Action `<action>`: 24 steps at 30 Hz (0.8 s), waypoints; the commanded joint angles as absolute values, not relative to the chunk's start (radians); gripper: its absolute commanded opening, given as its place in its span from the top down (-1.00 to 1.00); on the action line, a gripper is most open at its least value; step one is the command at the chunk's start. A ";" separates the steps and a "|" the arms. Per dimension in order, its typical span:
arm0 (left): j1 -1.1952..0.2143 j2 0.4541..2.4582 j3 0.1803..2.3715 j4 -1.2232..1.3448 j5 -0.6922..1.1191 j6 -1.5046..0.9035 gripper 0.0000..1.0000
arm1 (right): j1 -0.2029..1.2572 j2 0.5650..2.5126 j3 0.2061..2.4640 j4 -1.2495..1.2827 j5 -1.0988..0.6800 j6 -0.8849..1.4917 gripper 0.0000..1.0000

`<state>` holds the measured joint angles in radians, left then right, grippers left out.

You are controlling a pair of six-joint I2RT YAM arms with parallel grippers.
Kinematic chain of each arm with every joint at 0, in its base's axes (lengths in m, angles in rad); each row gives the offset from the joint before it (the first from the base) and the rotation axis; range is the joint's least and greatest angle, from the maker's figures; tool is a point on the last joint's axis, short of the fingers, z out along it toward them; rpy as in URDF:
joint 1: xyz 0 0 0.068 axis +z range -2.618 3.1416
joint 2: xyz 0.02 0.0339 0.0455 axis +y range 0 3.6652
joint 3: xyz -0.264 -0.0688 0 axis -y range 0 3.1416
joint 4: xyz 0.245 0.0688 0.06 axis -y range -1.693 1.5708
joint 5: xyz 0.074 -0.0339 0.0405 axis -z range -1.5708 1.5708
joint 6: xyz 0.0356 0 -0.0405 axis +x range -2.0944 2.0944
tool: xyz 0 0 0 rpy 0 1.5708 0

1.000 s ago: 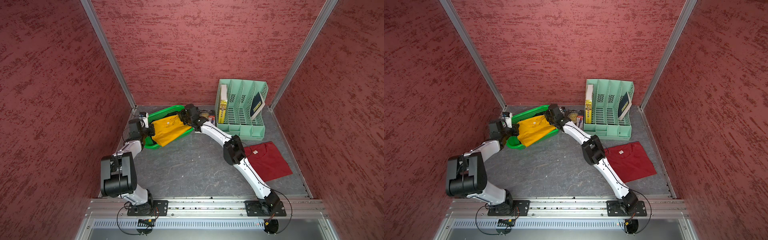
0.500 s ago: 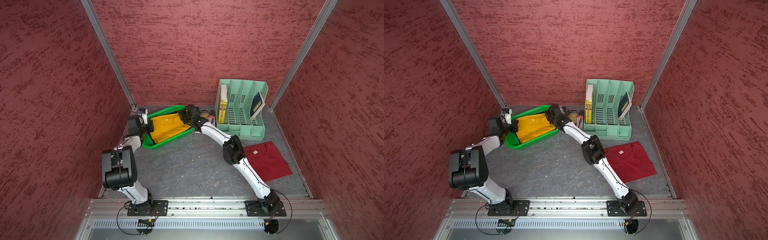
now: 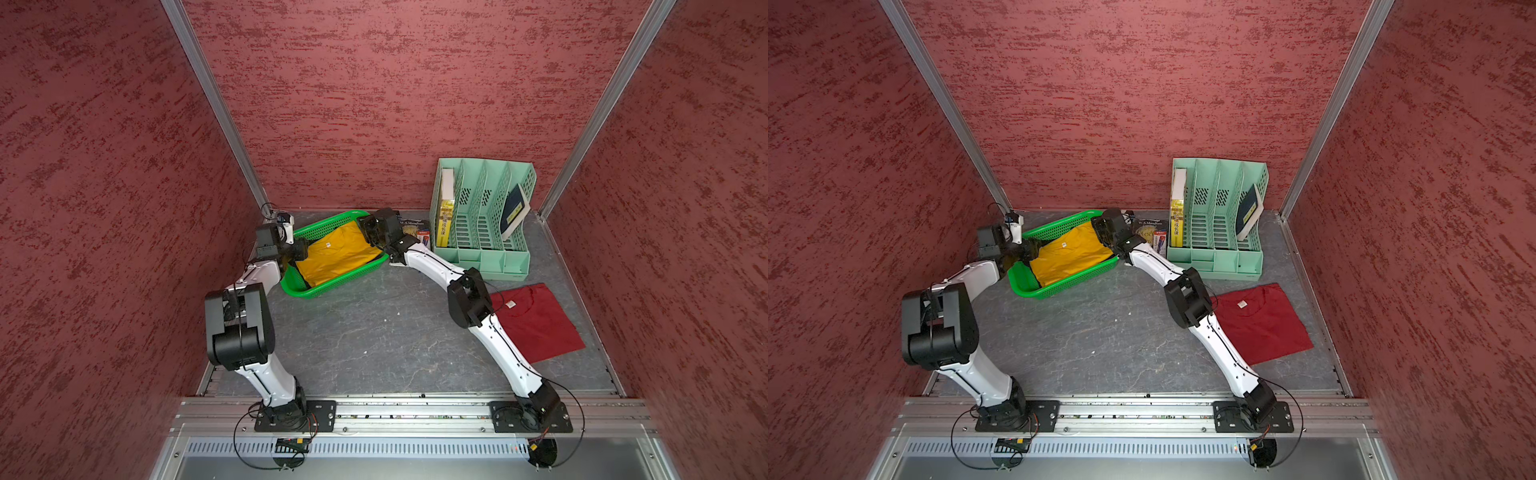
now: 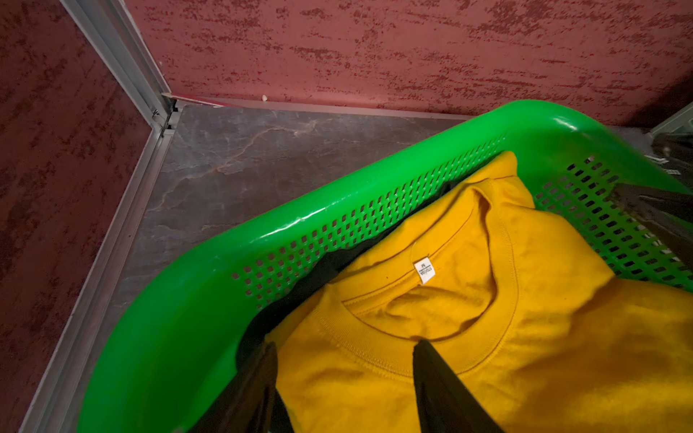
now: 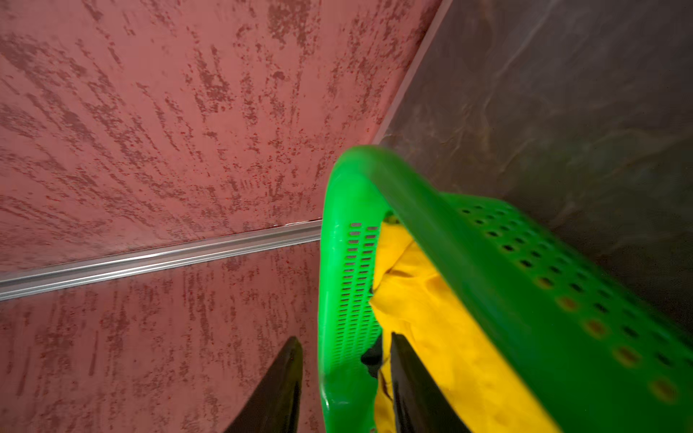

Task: Put the folded t-shirts into the basket
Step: Place the T-shirt in the bin.

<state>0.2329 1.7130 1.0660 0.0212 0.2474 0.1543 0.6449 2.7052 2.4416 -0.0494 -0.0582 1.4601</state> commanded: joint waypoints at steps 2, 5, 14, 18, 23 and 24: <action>0.238 1.625 1.049 0.002 0.226 0.147 -0.20 | 0.631 2.515 2.339 -0.051 -0.141 1.221 0.17; 0.221 1.547 1.032 -0.017 0.291 0.111 -0.18 | 0.626 2.401 2.240 -0.098 -0.217 0.968 0.16; 0.154 1.468 0.955 -0.142 0.425 0.003 -0.06 | 0.626 2.153 1.992 -0.372 -0.343 0.437 0.14; 0.115 1.507 0.990 -0.228 0.417 0.047 0.10 | 0.627 2.121 1.994 -0.548 -0.330 0.306 0.16; 0.090 1.616 1.083 -0.399 0.410 0.096 0.22 | 0.626 2.175 2.135 -0.782 -0.274 0.175 0.21; 0.087 1.631 1.098 -0.439 0.379 0.105 0.27 | 0.626 2.198 2.168 -0.811 -0.276 0.158 0.22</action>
<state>0.0944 1.5932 1.0473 -0.3061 0.4000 0.0669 0.6273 2.1620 2.0861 -0.6247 -0.3035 0.2863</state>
